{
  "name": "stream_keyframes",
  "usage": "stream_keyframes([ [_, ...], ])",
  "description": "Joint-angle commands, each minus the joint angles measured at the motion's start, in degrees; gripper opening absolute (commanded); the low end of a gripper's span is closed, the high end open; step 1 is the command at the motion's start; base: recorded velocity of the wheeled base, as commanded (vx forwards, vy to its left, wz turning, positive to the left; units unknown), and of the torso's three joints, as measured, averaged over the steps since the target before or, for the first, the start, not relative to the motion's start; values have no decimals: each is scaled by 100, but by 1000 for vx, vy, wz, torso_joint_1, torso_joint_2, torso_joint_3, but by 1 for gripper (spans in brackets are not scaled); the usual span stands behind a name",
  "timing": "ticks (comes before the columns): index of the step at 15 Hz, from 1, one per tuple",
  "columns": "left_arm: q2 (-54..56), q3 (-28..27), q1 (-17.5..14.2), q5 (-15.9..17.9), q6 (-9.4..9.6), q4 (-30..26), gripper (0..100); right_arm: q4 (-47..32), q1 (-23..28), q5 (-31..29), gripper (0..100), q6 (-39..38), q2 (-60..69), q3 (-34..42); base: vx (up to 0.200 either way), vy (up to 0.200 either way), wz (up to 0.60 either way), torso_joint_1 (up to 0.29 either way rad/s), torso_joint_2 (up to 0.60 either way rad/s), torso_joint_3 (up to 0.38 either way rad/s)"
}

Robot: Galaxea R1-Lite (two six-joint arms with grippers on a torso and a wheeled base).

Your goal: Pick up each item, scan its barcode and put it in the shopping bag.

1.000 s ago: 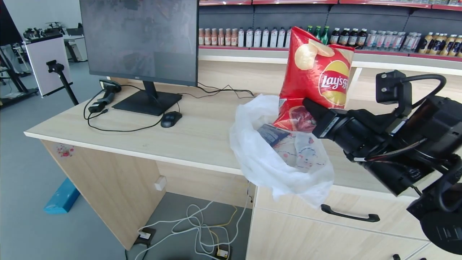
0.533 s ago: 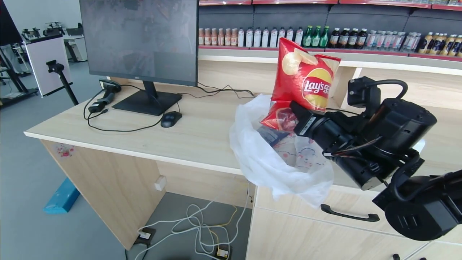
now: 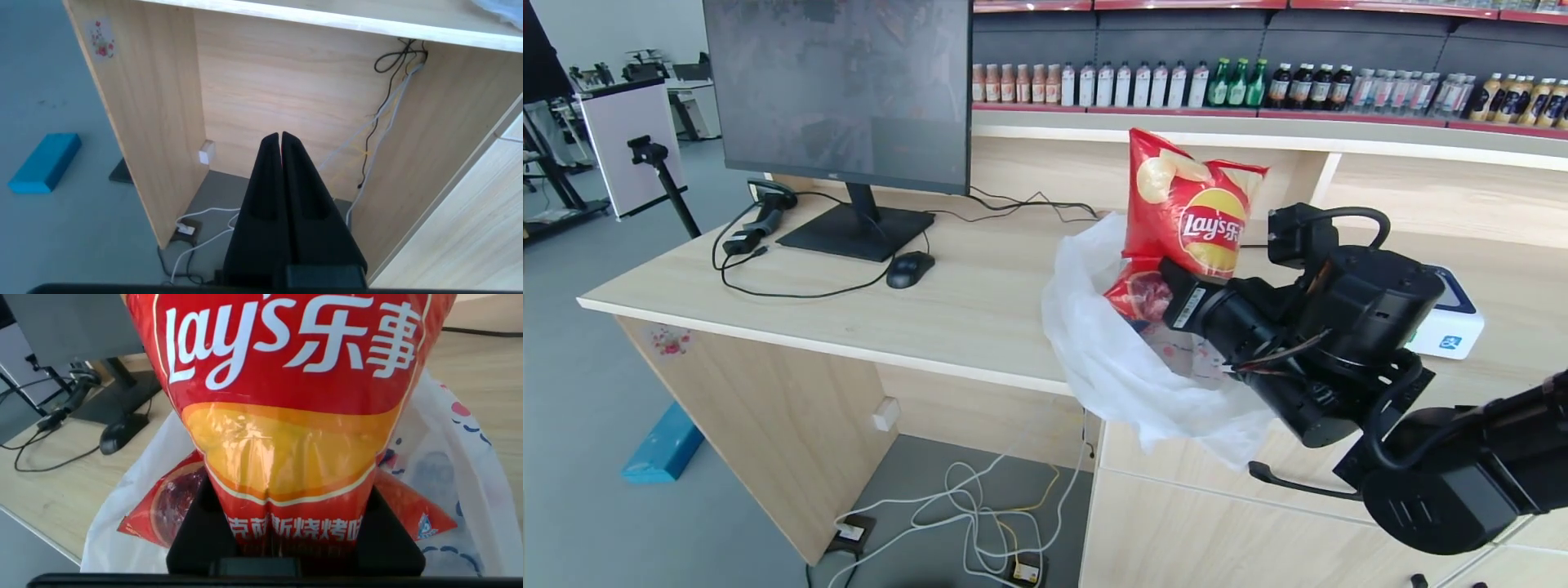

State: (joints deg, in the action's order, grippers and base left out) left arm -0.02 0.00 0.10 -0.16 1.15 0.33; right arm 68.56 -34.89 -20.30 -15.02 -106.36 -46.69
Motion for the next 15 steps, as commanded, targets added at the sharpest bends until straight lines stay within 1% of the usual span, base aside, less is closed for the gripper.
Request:
stream_keyframes([
  [1,2,0,-1,-2,0,2,0,-80,-27,-53,0,-1,54,-191,0,0,0,0,0,0],
  [2,2,0,-1,-2,8,2,0,-159,-88,-203,0,-1,133,-244,0,0,0,0,0,0],
  [4,2,0,-1,-2,17,2,0,-247,-246,-317,0,-36,98,-121,0,0,0,0,0,0],
  [8,2,0,-1,-2,26,2,0,-255,-238,-484,0,-36,-16,169,0,0,0,0,0,0],
  [9,2,0,-1,-2,26,2,0,-273,-185,-519,0,-36,-209,257,0,0,0,0,0,0],
  [10,2,0,-1,7,26,2,0,-273,-97,-510,0,-36,-412,187,0,0,0,0,0,0],
  [11,2,0,-1,-2,26,2,0,-273,88,-493,0,-27,-640,-42,0,0,0,0,0,0],
  [13,2,0,-1,-2,26,2,0,-264,334,-519,0,-27,-1159,-824,0,0,0,0,0,0],
  [15,2,0,-1,7,26,2,0,-229,527,-519,0,-27,-1334,-1018,0,0,0,0,0,0],
])
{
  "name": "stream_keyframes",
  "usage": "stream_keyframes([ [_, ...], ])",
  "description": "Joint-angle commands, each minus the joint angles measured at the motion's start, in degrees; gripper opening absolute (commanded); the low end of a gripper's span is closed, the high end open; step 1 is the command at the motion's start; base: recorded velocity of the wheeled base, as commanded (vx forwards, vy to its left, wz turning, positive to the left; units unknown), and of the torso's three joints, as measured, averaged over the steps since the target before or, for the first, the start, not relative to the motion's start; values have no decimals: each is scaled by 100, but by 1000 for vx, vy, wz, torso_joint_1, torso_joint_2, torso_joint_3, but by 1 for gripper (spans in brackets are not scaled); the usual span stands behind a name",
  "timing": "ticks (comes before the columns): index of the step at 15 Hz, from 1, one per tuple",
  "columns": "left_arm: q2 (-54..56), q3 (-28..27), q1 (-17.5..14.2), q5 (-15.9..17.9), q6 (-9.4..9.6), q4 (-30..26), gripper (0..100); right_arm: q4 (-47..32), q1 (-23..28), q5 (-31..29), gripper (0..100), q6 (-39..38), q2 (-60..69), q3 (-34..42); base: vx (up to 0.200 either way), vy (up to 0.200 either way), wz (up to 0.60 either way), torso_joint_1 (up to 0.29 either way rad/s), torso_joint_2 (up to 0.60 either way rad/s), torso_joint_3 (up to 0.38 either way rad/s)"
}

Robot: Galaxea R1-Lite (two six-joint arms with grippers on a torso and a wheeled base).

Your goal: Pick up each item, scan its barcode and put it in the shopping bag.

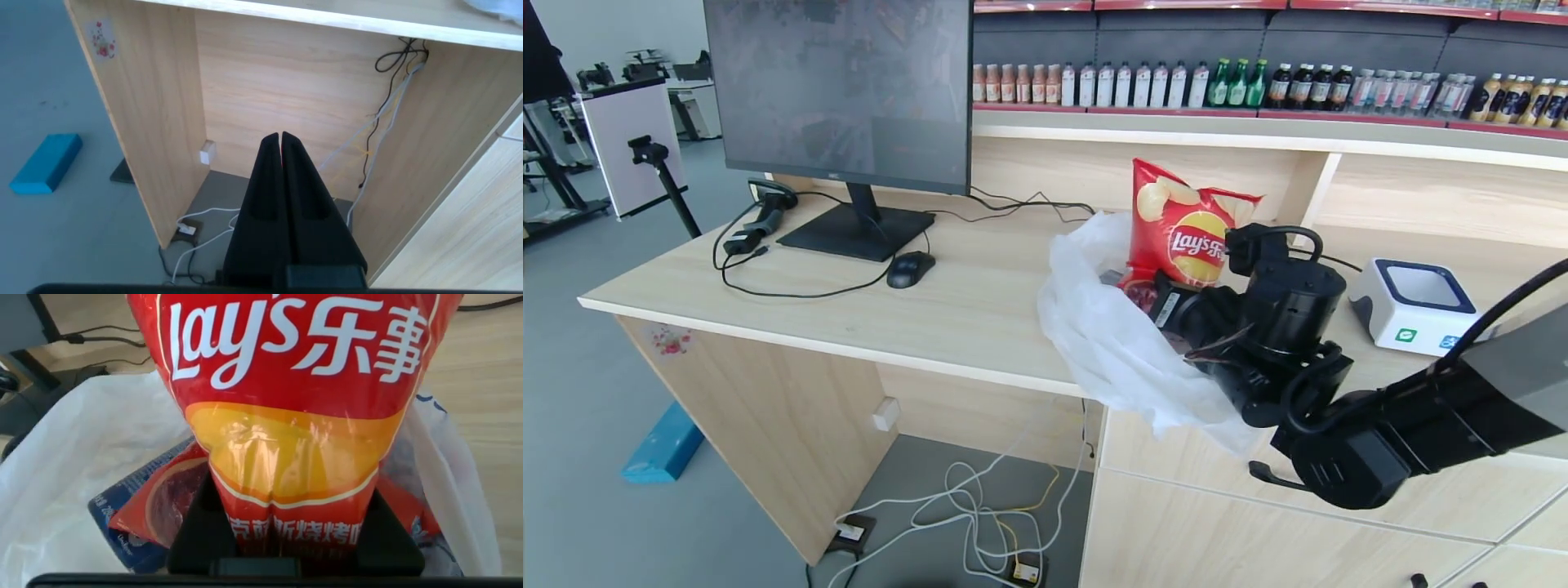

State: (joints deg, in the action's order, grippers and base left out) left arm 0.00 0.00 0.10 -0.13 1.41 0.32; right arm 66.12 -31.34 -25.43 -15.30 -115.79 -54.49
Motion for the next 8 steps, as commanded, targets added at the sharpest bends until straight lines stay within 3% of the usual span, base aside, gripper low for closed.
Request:
stream_keyframes([
  [1,0,0,-1,-4,-1,3,0,15,251,-6,0,1,-392,-255,0,0,0,0,0,0],
  [5,0,0,-1,5,8,3,0,15,708,12,0,36,-366,-633,0,0,0,0,0,0],
  [8,0,0,-1,5,26,3,0,6,497,38,0,18,-93,-826,0,0,0,0,0,0],
])
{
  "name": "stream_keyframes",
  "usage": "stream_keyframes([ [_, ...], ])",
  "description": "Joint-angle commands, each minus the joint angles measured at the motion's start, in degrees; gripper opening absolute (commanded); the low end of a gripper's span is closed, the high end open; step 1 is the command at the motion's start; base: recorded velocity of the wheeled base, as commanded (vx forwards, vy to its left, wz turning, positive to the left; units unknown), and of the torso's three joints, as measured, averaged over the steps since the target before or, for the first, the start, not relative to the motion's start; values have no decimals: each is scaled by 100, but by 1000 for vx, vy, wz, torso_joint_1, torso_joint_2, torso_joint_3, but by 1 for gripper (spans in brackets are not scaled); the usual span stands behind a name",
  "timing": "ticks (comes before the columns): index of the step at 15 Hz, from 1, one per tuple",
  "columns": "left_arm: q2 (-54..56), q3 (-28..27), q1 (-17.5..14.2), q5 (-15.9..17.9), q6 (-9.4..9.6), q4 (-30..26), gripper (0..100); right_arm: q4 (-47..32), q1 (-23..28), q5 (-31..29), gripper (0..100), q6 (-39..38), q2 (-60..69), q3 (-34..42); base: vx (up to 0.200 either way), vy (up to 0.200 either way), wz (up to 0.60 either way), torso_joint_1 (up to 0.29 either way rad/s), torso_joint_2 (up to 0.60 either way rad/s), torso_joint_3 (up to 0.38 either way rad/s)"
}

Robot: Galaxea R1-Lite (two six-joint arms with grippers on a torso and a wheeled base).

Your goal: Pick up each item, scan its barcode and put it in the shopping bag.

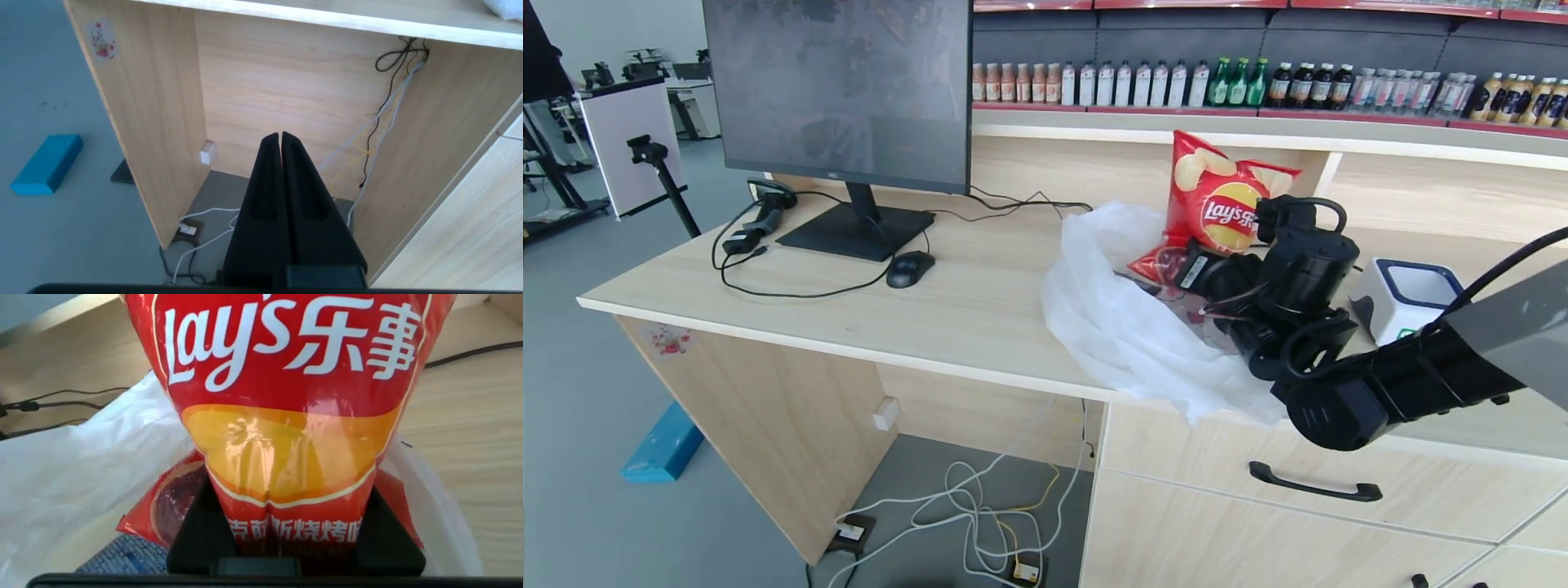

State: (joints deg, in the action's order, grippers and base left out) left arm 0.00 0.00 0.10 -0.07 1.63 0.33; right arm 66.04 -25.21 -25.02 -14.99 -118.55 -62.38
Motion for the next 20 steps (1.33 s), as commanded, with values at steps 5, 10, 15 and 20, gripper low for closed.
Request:
stream_keyframes([
  [5,0,0,-1,-1,4,2,0,41,-722,-39,0,-30,878,1131,0,0,0,0,0,0],
  [10,0,0,-1,-1,4,2,0,41,-995,-65,0,-39,939,1474,0,0,0,0,0,0],
  [15,0,0,-1,-1,21,2,0,94,-1188,-223,0,-170,860,1826,0,0,0,0,0,0],
  [20,0,0,-1,-1,153,2,0,120,-1170,-223,100,-179,816,1782,0,0,0,0,0,0],
])
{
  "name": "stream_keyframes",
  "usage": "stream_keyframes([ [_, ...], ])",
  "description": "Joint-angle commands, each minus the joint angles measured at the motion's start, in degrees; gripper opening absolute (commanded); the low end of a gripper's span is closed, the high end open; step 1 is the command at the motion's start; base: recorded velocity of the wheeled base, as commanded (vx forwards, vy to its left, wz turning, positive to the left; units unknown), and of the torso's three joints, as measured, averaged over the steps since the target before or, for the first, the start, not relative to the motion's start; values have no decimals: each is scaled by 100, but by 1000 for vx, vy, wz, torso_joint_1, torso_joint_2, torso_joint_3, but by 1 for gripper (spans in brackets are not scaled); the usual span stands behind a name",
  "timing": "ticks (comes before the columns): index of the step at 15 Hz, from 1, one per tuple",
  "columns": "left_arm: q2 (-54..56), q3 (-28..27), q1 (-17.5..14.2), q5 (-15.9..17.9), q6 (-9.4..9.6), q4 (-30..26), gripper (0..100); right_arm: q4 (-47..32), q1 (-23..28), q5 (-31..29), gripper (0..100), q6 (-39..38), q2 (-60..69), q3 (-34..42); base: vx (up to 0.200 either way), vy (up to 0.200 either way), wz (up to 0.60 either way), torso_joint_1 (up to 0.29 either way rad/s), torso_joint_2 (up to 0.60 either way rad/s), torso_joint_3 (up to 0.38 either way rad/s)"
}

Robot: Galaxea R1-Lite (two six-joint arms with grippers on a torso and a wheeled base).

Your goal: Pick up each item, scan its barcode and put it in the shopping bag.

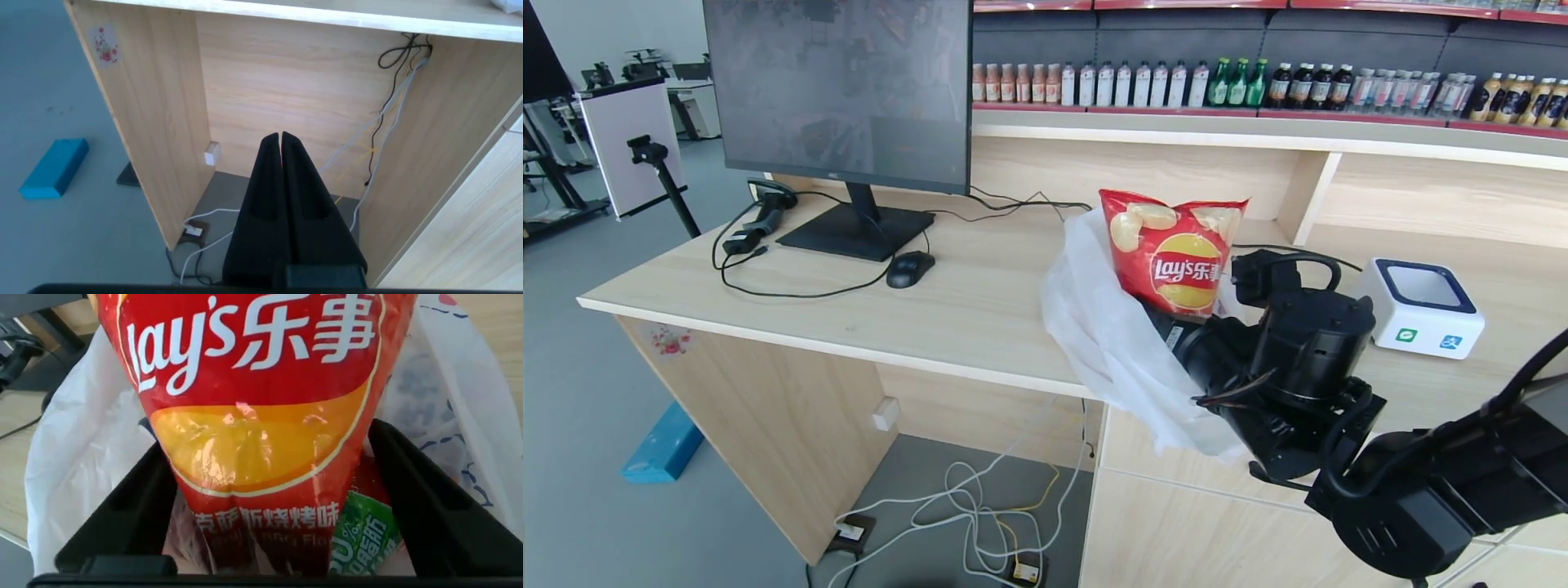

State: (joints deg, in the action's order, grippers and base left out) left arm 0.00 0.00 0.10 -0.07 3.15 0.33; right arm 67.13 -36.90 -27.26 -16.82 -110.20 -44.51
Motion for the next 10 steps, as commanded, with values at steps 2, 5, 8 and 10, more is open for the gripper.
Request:
stream_keyframes([
  [2,0,0,-1,-1,2,2,0,19,16,1,100,12,-10,-32,0,0,0,0,0,0],
  [5,0,0,-1,-1,2,2,0,37,34,-34,100,56,34,-445,0,0,0,0,0,0],
  [8,0,0,-1,-1,-7,2,0,45,34,-8,100,294,139,-629,0,0,0,0,0,0],
  [10,0,0,-1,-1,-7,2,0,160,34,10,100,364,148,-647,0,0,0,0,0,0],
])
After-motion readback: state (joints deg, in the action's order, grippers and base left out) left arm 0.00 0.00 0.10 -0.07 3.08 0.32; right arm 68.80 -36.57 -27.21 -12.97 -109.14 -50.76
